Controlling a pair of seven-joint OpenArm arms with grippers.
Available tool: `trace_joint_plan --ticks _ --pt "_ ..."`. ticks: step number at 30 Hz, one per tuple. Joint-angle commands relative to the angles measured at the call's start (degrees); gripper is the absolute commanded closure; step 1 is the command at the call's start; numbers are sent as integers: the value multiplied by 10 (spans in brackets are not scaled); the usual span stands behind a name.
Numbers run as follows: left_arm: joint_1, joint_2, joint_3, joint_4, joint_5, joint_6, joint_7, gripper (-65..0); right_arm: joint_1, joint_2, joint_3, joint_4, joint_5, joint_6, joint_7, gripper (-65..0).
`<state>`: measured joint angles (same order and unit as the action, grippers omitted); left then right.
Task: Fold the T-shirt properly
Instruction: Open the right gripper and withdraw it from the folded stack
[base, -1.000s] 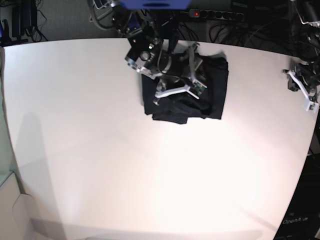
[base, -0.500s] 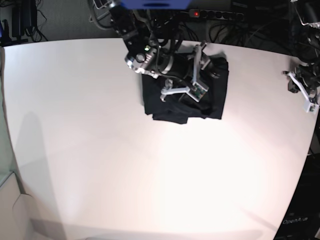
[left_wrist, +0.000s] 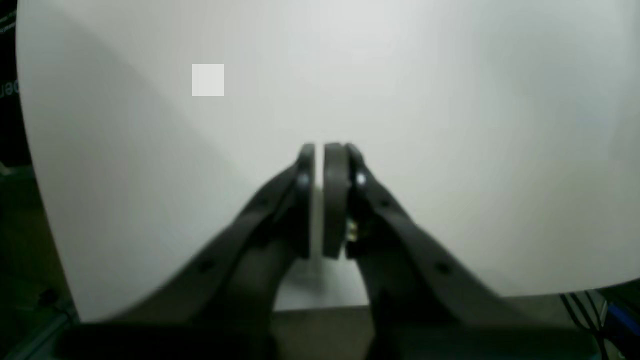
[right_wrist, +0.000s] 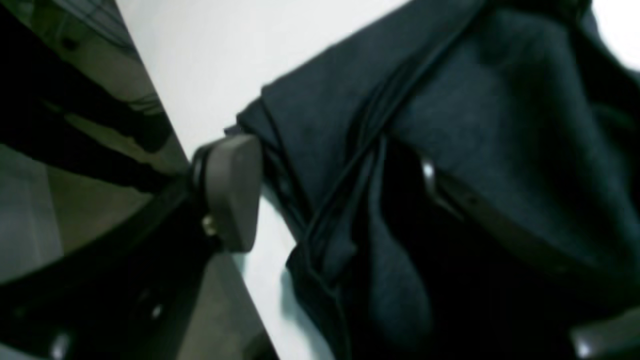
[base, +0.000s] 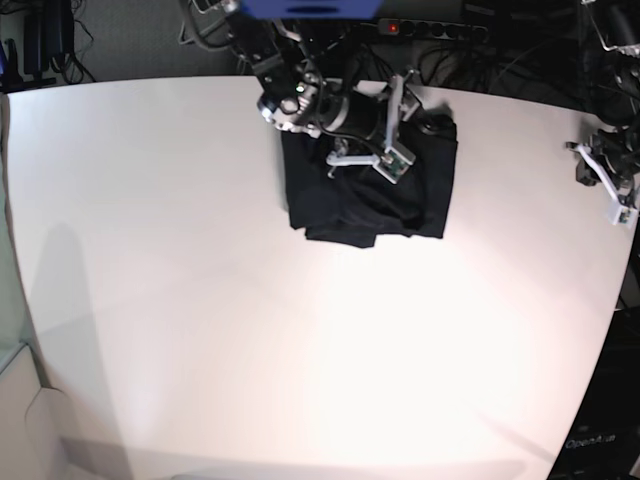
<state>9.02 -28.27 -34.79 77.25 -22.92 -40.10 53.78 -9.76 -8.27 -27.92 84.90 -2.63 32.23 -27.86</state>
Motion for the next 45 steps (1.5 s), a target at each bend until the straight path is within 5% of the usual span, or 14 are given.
trace_joint_plan --ticks 1,5,11,24,34,45 --pt "-5 -15 -4 9 -6 1 -8 -36 4 -7 -3 9 10 -3 14 -386" --pt "-5 -15 -4 9 -6 1 -8 -36 10 -7 -3 9 10 -3 14 -271" --pt "-4 -15 -4 9 -6 1 -8 -36 22 -7 -3 8 9 -3 12 0" --pt "3 -11 -5 9 -6 1 -7 -36 98 -7 -36 2 11 -3 -24 0" --pt "11 -10 -4 9 -6 1 -7 -36 166 -7 -181 0 58 -111 -29 0" --pt "11 -9 -3 9 -6 1 -5 -36 201 -7 -228 -77 106 -114 3 0"
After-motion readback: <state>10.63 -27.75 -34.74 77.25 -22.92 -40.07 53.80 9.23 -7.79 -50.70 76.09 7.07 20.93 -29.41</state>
